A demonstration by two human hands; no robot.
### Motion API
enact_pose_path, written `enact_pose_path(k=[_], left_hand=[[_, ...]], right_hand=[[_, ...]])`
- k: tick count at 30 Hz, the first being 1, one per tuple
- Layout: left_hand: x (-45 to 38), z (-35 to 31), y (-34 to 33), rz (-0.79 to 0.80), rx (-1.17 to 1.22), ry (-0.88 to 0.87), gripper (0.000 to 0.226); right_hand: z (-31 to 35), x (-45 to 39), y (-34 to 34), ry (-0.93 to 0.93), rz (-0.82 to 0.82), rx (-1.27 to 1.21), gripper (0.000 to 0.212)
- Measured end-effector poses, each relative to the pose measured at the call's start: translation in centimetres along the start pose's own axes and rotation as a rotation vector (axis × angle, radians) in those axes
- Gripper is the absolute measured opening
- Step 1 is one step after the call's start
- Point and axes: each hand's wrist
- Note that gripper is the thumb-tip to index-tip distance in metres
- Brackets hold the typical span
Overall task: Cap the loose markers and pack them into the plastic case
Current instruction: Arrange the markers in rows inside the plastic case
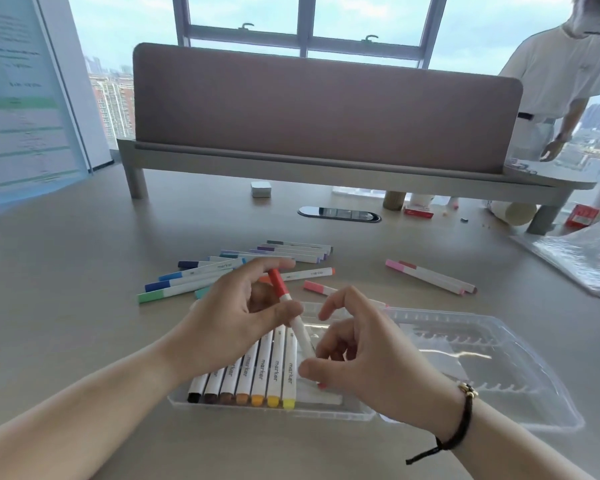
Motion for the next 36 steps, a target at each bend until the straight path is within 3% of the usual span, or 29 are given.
enact_pose_path(k=[4, 11, 18, 26, 36], left_hand=[[-0.1, -0.5, -0.2, -0.001, 0.117, -0.001, 0.042], [-0.2, -0.8, -0.2, 0.036, 0.154, 0.017, 0.049], [-0.2, 0.4, -1.1, 0.039, -0.204, 0.062, 0.059], [-0.2, 0.3, -1.2, 0.071, -0.699, 0.176, 0.066], [-0.1, 0.0, -0.7, 0.227, -0.848, 0.396, 0.095]], right_hand=[[0.2, 0.1, -0.3, -0.010, -0.030, 0.092, 0.050], [0.4, 0.2, -0.4, 0.000, 0.001, 0.131, 0.035], [0.3, -0.2, -1.0, 0.022, -0.070, 0.242, 0.029], [-0.4, 0.1, -0.5, 0.007, 0.013, 0.395, 0.022], [-1.2, 0.5, 1.8, 0.128, 0.155, 0.666, 0.032]])
Point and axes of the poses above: each hand's wrist, its own x-axis away from the middle knuckle, its own y-axis out of the back of the hand, z = x × y, and after that the axes turned 10 degrees about z, right-handed
